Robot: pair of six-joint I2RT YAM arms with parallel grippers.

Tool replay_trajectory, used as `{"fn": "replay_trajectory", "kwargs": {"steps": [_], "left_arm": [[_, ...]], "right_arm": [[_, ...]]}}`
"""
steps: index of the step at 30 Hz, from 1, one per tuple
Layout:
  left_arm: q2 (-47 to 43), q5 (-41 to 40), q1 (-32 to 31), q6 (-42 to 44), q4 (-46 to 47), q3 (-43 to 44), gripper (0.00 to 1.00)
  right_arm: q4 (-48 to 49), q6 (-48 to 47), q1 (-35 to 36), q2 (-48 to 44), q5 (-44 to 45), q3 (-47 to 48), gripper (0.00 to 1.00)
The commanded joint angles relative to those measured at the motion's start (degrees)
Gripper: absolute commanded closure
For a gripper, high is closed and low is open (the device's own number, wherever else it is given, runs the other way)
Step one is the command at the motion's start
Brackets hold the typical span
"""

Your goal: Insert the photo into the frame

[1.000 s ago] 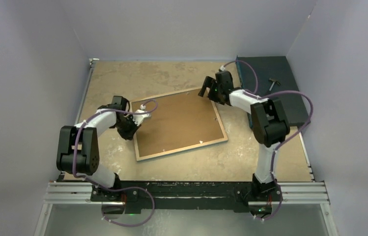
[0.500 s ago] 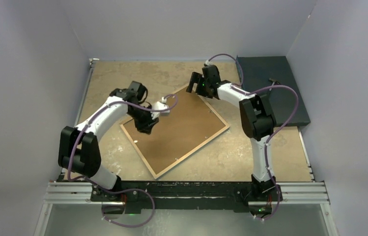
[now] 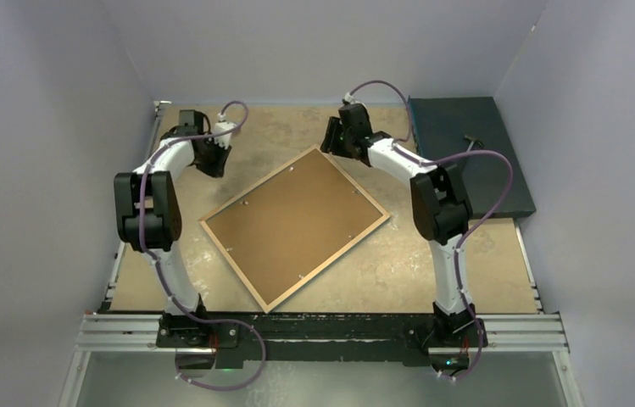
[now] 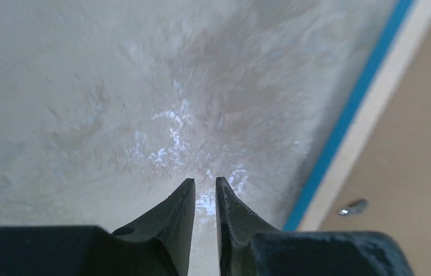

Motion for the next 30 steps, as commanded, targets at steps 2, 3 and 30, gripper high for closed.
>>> {"fn": "replay_trajectory", "kwargs": {"steps": [2, 3, 30], "left_arm": [[4.56, 2.23, 0.15, -5.03, 1.21, -0.33, 0.85], [4.84, 3.52, 0.07, -5.06, 0.82, -1.26, 0.86], [-7.95, 14.91, -1.91, 3.41, -2.71, -21.52, 0.94]], "right_arm": [[-0.56, -3.28, 3.97, -2.46, 5.49, 6.02, 0.6], [-0.7, -3.22, 4.09, -1.58, 4.8, 6.55, 0.68], [-7.19, -1.57, 4.81, 10.1, 0.58, 6.97, 0.92]]}}
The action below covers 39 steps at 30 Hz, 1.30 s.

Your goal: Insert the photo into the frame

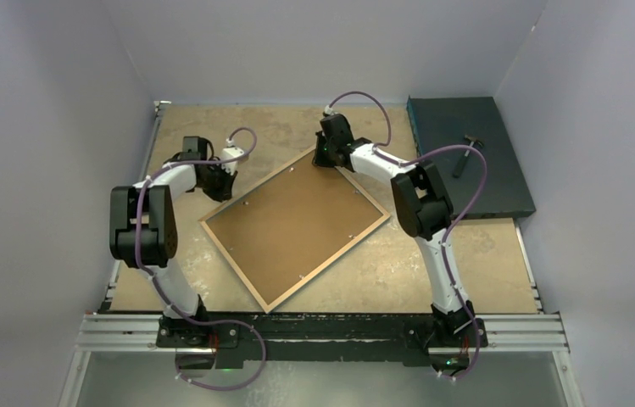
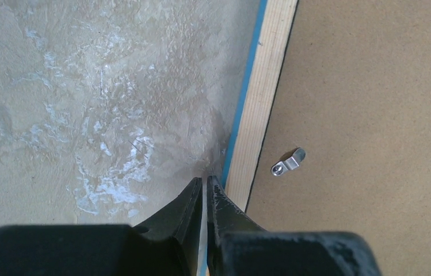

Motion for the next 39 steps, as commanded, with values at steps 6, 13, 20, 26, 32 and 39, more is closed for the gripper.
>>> {"fn": "replay_trajectory", "kwargs": {"steps": [6, 13, 20, 26, 32, 39], "left_arm": [[-2.74, 8.28, -3.86, 1.17, -9.13, -4.31, 0.95], [-2.43, 9.03, -4.48, 1.74, -9.49, -4.65, 0.96], [-2.23, 9.27, -4.85, 2.45, -9.77, -5.93, 0.96], [-2.19, 10.01, -5.97, 2.85, -10.72, -6.61, 0.97], [-3.91, 9.85, -5.98, 4.33, -12.15, -7.7, 0.98], [-3.48, 8.83, -5.93, 3.54, -11.37, -7.08, 0.98]], "right_arm": [[-5.06, -0.26, 0.17, 3.57, 0.06, -1.77, 0.93], [-4.97, -0.52, 0.13, 4.42, 1.74, -2.71, 0.93], [-5.34, -1.3, 0.95, 2.88, -0.52, 0.63, 0.89], [-6.71, -1.02, 5.62, 3.2, -2.43, 6.06, 0.86], [-5.42, 0.62, 5.84, 2.33, -4.14, -1.37, 0.88], [-5.99, 1.04, 5.67, 5.05, -3.37, -2.03, 0.89]]}}
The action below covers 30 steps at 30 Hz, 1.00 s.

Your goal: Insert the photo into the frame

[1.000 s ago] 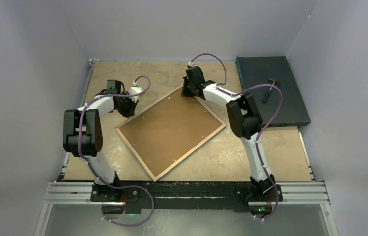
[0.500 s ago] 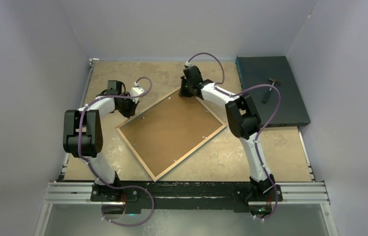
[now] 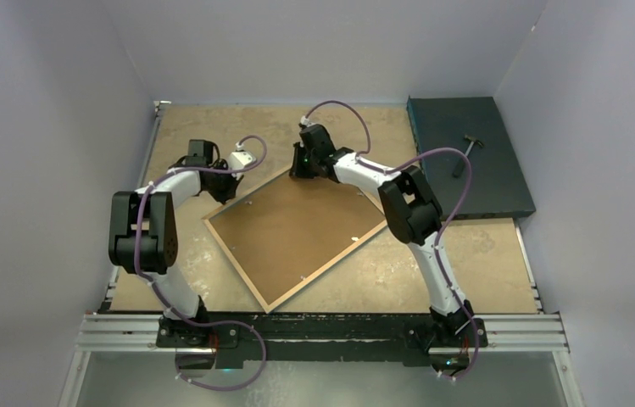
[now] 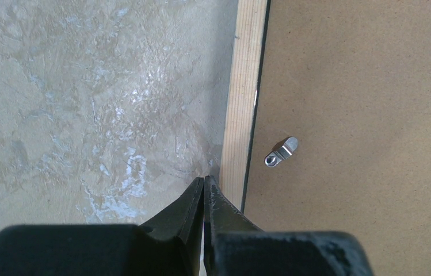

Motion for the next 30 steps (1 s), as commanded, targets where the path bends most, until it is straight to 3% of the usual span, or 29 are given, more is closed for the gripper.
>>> {"fn": "replay_trajectory", "kwargs": {"steps": [1, 14, 20, 23, 27, 30], "left_arm": [[0.06, 9.01, -3.07, -3.2, -15.28, -2.41, 0.98], [5.53, 6.45, -3.04, -6.09, -11.39, -1.01, 0.99], [5.43, 4.98, -1.7, -7.18, -10.85, -0.45, 0.99], [6.09, 5.04, -0.12, -6.96, -12.95, 2.82, 0.99], [4.85, 6.54, 0.05, -6.34, -14.63, 2.74, 0.99], [2.85, 7.54, -0.64, -5.45, -15.33, -0.33, 0.99]], "right_arm": [[-7.94, -0.41, -0.39, 4.04, 0.72, -1.85, 0.89], [-10.26, -2.15, -2.89, 10.29, -0.57, 7.97, 0.88], [-9.34, -3.0, -2.61, 9.15, -6.16, 12.97, 0.86], [-5.71, -1.7, -2.59, 0.96, -12.66, 5.71, 0.73], [-1.08, -0.39, -4.02, -12.31, -14.43, -6.06, 0.44], [-0.58, 0.65, -5.69, -19.79, -16.21, -14.44, 0.36]]}}
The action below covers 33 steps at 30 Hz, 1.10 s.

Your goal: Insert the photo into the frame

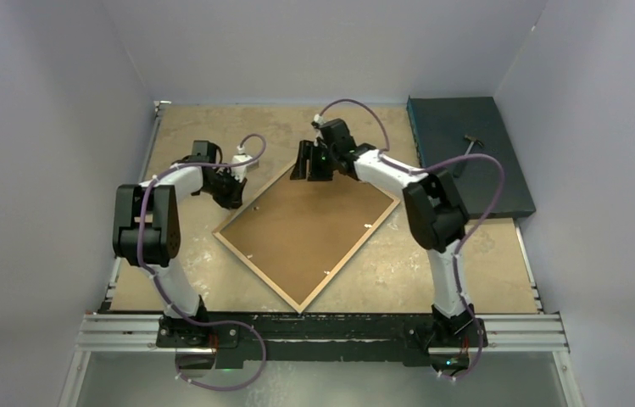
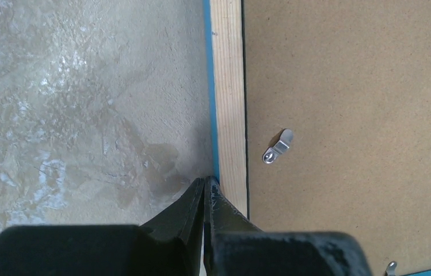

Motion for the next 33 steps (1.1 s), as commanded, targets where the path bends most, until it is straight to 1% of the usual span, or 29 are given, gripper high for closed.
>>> {"fn": "replay_trajectory", "kwargs": {"steps": [1, 3, 7, 9, 12, 14, 15, 18, 23, 26, 30, 33], "left_arm": [[-1.83, 3.31, -0.85, 0.26, -7.75, -4.96, 0.99], [-3.89, 3.66, -1.19, 0.84, -7.57, -7.17, 0.99], [-7.12, 3.58, -2.21, 2.34, -8.03, -10.69, 0.99], [-8.68, 3.33, -2.82, 3.0, -8.33, -11.92, 0.99], [-10.91, 3.0, -4.41, 4.49, -8.93, -13.34, 0.99], [-12.66, 2.29, -6.19, 5.17, -8.95, -14.54, 0.99], [-13.46, 2.18, -7.15, 5.67, -9.2, -14.95, 0.99], [-15.18, 2.61, -10.01, 7.5, -11.02, -15.23, 0.99], [-17.52, 2.05, -10.33, 7.27, -13.01, -12.18, 0.99], [-16.6, 3.43, -7.43, 4.06, -11.46, -8.48, 0.99], [-10.75, 10.29, -1.5, -4.18, -8.97, -2.41, 0.98], [-6.59, 14.81, -1.14, -6.88, -9.09, -0.41, 0.95]], "right_arm": [[1.68, 0.68, -2.72, -13.27, -3.76, -10.17, 0.33], [2.08, 1.12, -3.18, -18.04, -1.43, -17.36, 0.31], [2.2, 2.82, -6.2, -28.27, 0.29, -32.65, 0.28], [1.39, 3.8, -7.7, -35.22, 1.27, -39.6, 0.25], [-0.94, 4.48, -9.31, -42.6, 3.12, -46.84, 0.2], [-0.74, 4.05, -9.41, -45.4, 3.19, -49.84, 0.16], [0.36, 3.94, -9.36, -45.93, 4.22, -50.53, 0.16], [2.39, 4.37, -7.98, -43.76, 2.25, -49.51, 0.17], [4.33, 5.79, -2.15, -36.42, 2.21, -38.89, 0.23], [7.62, 9.02, 0.86, -31.5, 1.06, -35.09, 0.26], [15.13, 17.75, 5.06, -27.64, -0.37, -34.82, 0.29], [21.7, 26.22, 7.97, -24.65, -2.15, -35.98, 0.29]]}}
